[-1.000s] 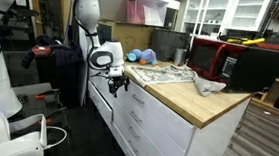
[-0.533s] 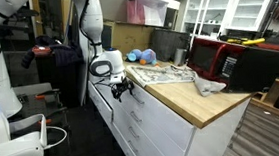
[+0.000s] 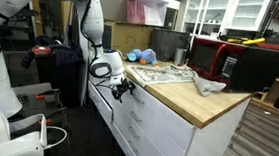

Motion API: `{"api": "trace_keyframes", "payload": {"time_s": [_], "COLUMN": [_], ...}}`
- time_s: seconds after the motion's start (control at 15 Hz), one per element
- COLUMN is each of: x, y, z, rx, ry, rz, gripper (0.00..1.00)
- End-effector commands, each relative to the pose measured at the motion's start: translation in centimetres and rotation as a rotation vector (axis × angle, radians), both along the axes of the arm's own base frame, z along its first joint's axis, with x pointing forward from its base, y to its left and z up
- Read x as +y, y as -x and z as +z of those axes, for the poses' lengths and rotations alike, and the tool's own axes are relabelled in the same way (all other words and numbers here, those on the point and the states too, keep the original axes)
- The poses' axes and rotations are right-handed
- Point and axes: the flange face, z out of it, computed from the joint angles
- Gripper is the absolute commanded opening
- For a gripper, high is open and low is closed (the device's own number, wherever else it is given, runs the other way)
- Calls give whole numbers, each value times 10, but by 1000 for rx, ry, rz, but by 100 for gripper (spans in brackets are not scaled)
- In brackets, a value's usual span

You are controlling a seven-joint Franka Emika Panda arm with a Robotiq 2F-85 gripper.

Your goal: Open the right second drawer of the cabinet to the left

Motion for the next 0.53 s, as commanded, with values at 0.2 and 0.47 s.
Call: {"api": "trace_keyframes", "payload": {"time_s": [0.2, 0.47], "x": [-21, -37], "y": [38, 36], "z": [-11, -21], "rx": [35, 43], "ry": [45, 79], "rz": [110, 133], "gripper": [100, 100]}}
